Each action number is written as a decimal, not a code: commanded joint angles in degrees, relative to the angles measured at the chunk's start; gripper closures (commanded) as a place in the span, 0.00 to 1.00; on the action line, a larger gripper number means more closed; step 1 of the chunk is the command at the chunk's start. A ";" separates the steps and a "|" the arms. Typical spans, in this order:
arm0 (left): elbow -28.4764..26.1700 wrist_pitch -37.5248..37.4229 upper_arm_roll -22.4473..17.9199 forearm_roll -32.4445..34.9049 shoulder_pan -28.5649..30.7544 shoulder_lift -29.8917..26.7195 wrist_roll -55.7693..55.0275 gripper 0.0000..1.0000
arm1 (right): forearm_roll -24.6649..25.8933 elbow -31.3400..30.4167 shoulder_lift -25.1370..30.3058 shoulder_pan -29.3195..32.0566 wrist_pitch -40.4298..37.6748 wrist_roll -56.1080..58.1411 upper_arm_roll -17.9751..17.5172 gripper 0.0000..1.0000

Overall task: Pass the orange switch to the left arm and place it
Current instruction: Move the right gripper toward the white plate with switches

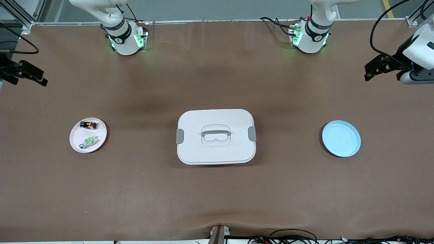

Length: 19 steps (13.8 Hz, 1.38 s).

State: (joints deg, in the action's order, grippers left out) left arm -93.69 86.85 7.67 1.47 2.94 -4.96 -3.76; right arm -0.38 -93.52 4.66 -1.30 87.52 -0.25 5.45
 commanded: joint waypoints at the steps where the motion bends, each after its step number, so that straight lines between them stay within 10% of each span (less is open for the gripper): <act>1: 1.14 -1.16 0.06 -0.51 -0.04 0.39 -0.46 0.00 | 0.20 1.06 -0.18 -0.11 -0.95 -0.01 0.18 0.00; 19: 0.62 -2.30 0.50 -0.68 -0.04 -0.05 0.86 0.00 | 0.20 1.41 -0.36 0.42 -0.95 -0.01 0.44 0.00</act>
State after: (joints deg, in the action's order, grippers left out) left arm -93.40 85.58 7.95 1.47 2.86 -4.50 -3.60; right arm -0.30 -93.26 4.66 -1.01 87.43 -0.26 6.11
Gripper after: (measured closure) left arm 0.000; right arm 0.000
